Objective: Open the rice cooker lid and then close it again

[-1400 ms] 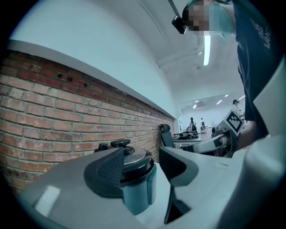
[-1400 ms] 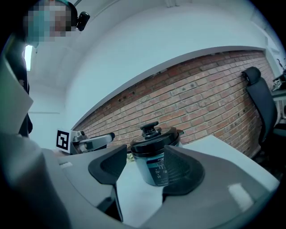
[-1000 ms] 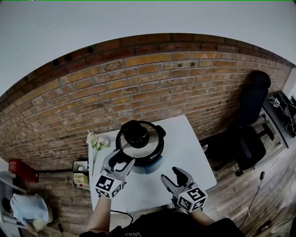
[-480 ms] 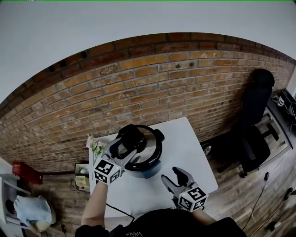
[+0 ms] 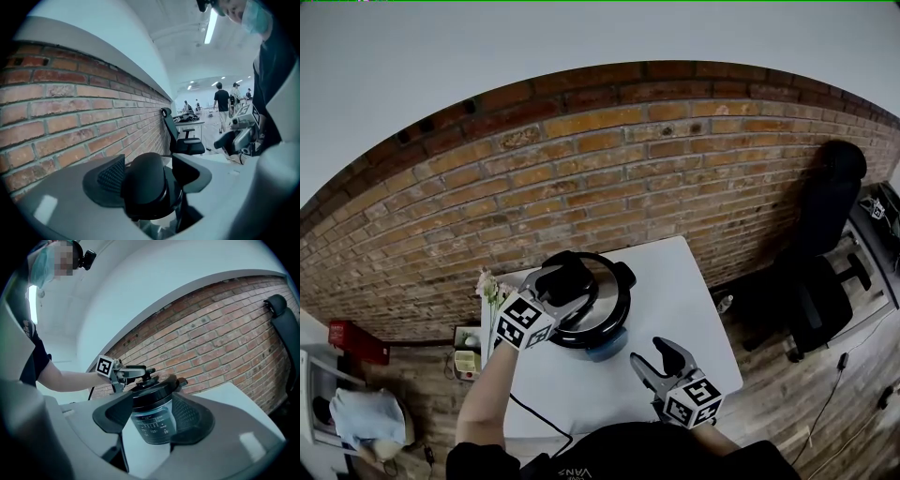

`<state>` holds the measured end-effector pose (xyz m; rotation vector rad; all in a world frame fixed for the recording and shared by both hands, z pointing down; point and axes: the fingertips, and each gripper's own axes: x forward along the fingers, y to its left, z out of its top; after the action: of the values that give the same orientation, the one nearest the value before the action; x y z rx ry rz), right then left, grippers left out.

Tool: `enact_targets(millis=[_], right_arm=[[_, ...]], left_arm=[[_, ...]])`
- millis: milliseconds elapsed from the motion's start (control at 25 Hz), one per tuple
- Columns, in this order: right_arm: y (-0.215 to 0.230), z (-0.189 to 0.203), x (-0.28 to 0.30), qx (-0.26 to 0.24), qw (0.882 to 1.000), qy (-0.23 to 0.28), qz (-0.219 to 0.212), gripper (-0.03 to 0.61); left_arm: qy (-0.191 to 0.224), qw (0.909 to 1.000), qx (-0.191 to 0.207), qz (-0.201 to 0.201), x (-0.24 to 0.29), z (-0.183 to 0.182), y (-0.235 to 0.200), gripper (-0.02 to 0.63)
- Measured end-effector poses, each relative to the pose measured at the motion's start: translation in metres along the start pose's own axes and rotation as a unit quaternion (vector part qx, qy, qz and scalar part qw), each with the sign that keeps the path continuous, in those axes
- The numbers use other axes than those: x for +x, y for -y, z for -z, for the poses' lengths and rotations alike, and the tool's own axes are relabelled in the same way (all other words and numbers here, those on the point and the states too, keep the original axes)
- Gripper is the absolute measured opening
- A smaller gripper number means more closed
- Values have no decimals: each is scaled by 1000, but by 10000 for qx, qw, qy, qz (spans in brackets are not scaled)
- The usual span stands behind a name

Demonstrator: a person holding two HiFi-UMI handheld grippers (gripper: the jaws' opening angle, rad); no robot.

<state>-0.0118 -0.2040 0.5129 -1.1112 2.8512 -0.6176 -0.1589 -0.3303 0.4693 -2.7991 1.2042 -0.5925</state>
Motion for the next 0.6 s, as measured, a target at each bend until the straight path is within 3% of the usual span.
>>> enact_targets(millis=[360,600], right_arm=[[18,0,-5,81,9999,-73,-75,252],[32,2,-11,143,9995,-191,-202,251]], left_arm=[[-904,9940,382,492,23,18,2,291],[-1153,9910,-2,675,24,23,0,287]])
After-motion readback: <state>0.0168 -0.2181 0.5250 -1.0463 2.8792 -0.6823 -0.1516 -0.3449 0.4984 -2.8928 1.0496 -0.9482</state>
